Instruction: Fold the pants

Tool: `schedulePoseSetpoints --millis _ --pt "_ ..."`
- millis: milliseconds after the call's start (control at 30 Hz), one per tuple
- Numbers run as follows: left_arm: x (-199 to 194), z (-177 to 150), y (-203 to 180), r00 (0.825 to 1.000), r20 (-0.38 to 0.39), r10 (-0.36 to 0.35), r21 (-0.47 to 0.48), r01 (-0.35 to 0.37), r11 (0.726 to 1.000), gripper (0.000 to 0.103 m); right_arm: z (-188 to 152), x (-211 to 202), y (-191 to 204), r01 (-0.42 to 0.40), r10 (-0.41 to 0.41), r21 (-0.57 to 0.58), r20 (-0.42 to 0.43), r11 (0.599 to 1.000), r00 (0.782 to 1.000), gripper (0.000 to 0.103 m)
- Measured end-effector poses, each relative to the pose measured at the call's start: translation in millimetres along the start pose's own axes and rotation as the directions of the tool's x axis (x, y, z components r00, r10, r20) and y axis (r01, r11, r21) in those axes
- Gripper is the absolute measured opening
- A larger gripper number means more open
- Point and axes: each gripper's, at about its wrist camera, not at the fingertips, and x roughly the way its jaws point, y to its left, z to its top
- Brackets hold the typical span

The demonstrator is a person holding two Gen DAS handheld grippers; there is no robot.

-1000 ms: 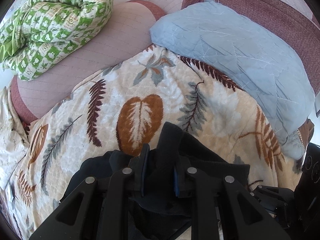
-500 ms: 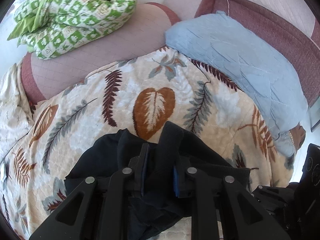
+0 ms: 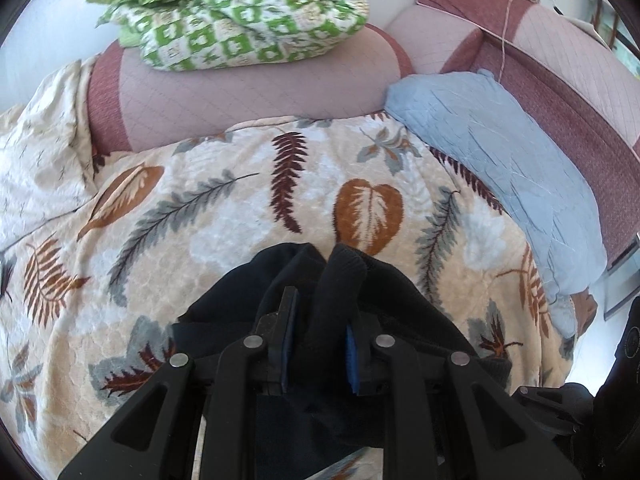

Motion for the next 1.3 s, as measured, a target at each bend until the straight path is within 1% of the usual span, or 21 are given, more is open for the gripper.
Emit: schedulePoseSetpoints --millis 167,333,467,600,667,733,800,833,867,900,933,1033,1133,1233,1300 --pt "0.3 -6.8 31.6 1.0 0.001 -0.008 -0.051 0.008 0.999 0.021 -1.4 26.3 22.4 -0.008 0.006 -0.054 -0.043 0.999 0.999 0.023" --pt "4.5 -16.9 59.3 1.0 0.001 -0.024 -0.107 0.024 0.994 0.026 -2.1 51.1 37.0 -0.008 -0.001 -0.099 -0.088 0.995 0.996 0.023" --pt "12.0 -28.0 80.9 0.999 -0.009 -0.038 -0.173 0.036 0.984 0.029 -7.7 69.1 42.7 0.005 -0.022 -0.139 -0.123 0.99 0.992 0.023" --pt "9.5 -37.3 102.2 0.999 0.007 -0.044 -0.232 0.044 0.972 0.03 -14.4 84.3 43.9 0.012 -0.036 -0.15 -0.158 0.989 0.987 0.023" --pt "5.5 -41.4 114.9 0.999 0.017 -0.044 -0.267 0.047 0.963 0.033 -17.0 91.6 42.7 0.0 -0.026 -0.145 -0.176 0.989 0.984 0.023" --pt "0.2 -46.8 126.6 0.999 0.026 -0.041 -0.294 0.046 0.955 0.04 -20.1 94.6 44.2 -0.002 -0.026 -0.151 -0.184 0.989 0.983 0.025" --pt "-5.8 -53.1 136.0 0.999 0.036 -0.038 -0.315 0.047 0.948 0.045 -22.2 93.7 46.5 -0.002 -0.03 -0.16 -0.195 0.987 0.98 0.03" --pt "-9.0 -56.8 140.3 0.999 0.04 -0.031 -0.323 0.042 0.945 0.045 -22.2 93.2 47.6 -0.008 -0.024 -0.156 -0.198 0.988 0.98 0.037" --pt "-12.1 -60.9 144.3 0.999 0.044 -0.025 -0.334 0.039 0.942 0.046 -22.8 91.1 47.9 -0.025 -0.006 -0.147 -0.206 0.989 0.979 0.048" --pt "-14.7 -64.6 147.7 0.998 0.049 -0.026 -0.343 0.041 0.938 0.046 -23.7 87.0 48.4 -0.042 0.011 -0.138 -0.213 0.989 0.977 0.053" --pt "-17.4 -69.1 151.6 0.998 0.054 -0.027 -0.357 0.044 0.933 0.047 -24.5 83.8 49.7 -0.046 0.016 -0.139 -0.214 0.989 0.977 0.061" --pt "-27.0 -82.7 162.5 0.997 0.068 -0.025 -0.403 0.05 0.914 0.047 -29.3 69.3 58.4 -0.061 0.022 -0.177 -0.214 0.982 0.977 0.061" --pt "-43.3 -96.2 168.2 0.995 0.095 -0.021 -0.447 0.061 0.892 0.047 -32.5 51.6 61.2 -0.056 0.012 -0.214 -0.201 0.975 0.979 0.061" --pt "-66.5 -108.6 161.4 0.987 0.155 -0.039 -0.482 0.11 0.869 0.047 -21.7 34.2 54.8 -0.026 -0.008 -0.213 -0.157 0.977 0.988 0.061" --pt "-78.2 -115.5 147.3 0.978 0.201 -0.059 -0.48 0.151 0.864 0.047 -6.4 27.6 48.7 0.002 -0.027 -0.198 -0.124 0.98 0.992 0.061"
